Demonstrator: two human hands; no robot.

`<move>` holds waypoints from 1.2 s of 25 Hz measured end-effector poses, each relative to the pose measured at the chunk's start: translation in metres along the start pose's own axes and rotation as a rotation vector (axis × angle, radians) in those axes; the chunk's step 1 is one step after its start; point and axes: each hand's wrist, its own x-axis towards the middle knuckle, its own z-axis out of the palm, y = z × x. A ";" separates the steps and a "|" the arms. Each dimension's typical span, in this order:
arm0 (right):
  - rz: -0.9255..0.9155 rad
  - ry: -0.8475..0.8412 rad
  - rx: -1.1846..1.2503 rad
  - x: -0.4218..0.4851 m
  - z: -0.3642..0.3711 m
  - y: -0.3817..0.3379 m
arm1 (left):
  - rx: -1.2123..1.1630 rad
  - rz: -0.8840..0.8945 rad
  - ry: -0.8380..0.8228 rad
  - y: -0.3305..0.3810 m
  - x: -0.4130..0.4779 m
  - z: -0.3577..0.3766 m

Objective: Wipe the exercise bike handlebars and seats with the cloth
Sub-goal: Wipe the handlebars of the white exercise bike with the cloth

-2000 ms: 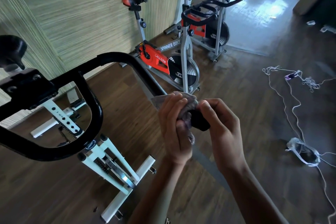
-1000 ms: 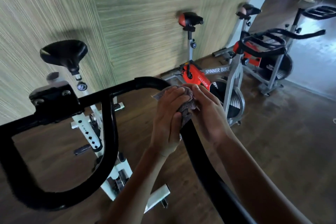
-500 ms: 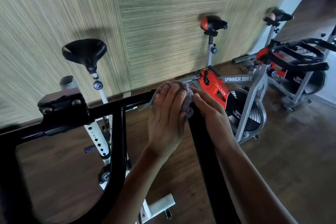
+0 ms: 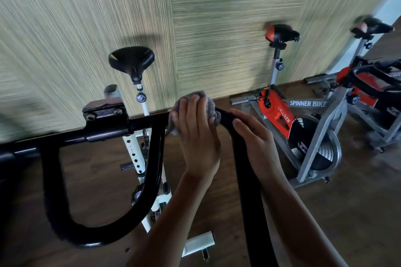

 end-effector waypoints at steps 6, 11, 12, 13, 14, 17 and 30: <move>0.024 0.012 -0.021 -0.002 0.001 -0.002 | -0.028 -0.057 -0.008 -0.007 0.003 -0.005; 0.060 0.039 0.070 -0.009 -0.002 -0.007 | -0.342 -0.062 -0.129 0.029 0.003 -0.020; 0.058 0.064 0.086 -0.014 -0.006 -0.011 | -0.375 -0.040 -0.179 0.037 0.002 -0.026; 0.051 0.095 0.072 -0.019 -0.012 -0.014 | -0.406 -0.032 -0.238 0.043 0.002 -0.031; 0.040 0.125 0.042 -0.024 -0.018 -0.019 | -0.434 -0.029 -0.294 0.046 0.004 -0.035; 0.007 0.163 -0.011 -0.046 -0.033 -0.030 | -0.489 -0.012 -0.450 0.057 0.005 -0.047; 0.025 -0.012 -0.916 -0.050 0.013 -0.074 | -0.447 -0.491 -0.611 0.066 0.032 -0.116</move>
